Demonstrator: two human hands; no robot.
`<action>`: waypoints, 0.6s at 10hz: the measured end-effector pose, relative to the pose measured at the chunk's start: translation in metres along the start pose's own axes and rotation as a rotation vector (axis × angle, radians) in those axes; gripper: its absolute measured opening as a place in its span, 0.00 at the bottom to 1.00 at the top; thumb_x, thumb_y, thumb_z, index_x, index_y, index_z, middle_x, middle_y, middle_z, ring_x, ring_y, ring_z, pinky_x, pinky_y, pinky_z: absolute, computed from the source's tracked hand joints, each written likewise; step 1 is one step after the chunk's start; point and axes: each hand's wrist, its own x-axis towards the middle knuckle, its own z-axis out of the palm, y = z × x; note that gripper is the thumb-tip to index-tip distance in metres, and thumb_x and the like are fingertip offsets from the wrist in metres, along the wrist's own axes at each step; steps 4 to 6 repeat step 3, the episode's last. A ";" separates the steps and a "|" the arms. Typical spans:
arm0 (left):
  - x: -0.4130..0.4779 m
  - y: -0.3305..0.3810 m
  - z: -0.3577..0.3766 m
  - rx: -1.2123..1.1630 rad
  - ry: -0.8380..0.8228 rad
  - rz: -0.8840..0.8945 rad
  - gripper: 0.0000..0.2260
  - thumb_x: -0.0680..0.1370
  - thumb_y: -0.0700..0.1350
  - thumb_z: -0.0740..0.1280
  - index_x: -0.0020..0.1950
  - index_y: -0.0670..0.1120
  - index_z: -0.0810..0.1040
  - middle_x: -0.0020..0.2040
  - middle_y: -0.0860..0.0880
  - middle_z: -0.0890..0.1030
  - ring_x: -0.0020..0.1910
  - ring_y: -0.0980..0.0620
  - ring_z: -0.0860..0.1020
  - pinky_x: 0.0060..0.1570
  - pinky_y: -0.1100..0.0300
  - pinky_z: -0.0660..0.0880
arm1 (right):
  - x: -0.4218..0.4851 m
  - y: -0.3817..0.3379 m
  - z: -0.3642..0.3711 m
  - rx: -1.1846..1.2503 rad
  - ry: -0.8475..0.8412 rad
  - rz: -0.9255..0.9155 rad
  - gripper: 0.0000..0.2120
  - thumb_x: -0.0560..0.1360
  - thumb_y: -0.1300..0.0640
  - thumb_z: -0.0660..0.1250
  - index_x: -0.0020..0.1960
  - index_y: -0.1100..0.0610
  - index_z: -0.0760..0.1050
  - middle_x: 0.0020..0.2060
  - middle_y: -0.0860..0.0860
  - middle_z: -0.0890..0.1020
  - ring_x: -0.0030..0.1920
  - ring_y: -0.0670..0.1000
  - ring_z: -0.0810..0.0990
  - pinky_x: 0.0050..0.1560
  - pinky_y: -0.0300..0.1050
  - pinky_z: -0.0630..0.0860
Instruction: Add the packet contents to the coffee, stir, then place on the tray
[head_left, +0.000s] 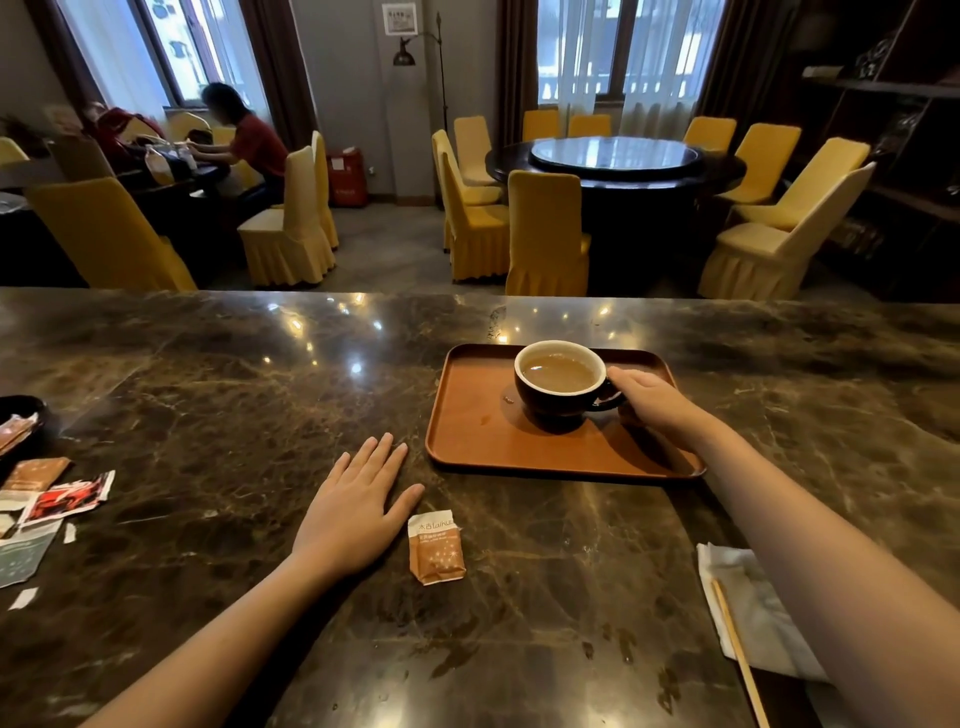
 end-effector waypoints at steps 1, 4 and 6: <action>0.000 0.000 -0.001 -0.029 0.016 0.004 0.32 0.72 0.68 0.42 0.73 0.55 0.48 0.75 0.54 0.49 0.69 0.61 0.42 0.69 0.58 0.40 | -0.005 -0.006 0.002 -0.103 0.137 -0.070 0.17 0.80 0.48 0.52 0.47 0.56 0.75 0.45 0.53 0.77 0.44 0.47 0.76 0.39 0.38 0.70; -0.004 0.005 -0.010 -0.154 0.140 0.010 0.28 0.75 0.62 0.54 0.72 0.51 0.58 0.75 0.50 0.58 0.74 0.54 0.53 0.69 0.57 0.47 | -0.053 -0.014 0.007 -0.230 0.502 -0.128 0.16 0.79 0.49 0.56 0.54 0.61 0.72 0.52 0.58 0.75 0.48 0.50 0.72 0.44 0.43 0.68; -0.004 0.005 -0.010 -0.154 0.140 0.010 0.28 0.75 0.62 0.54 0.72 0.51 0.58 0.75 0.50 0.58 0.74 0.54 0.53 0.69 0.57 0.47 | -0.053 -0.014 0.007 -0.230 0.502 -0.128 0.16 0.79 0.49 0.56 0.54 0.61 0.72 0.52 0.58 0.75 0.48 0.50 0.72 0.44 0.43 0.68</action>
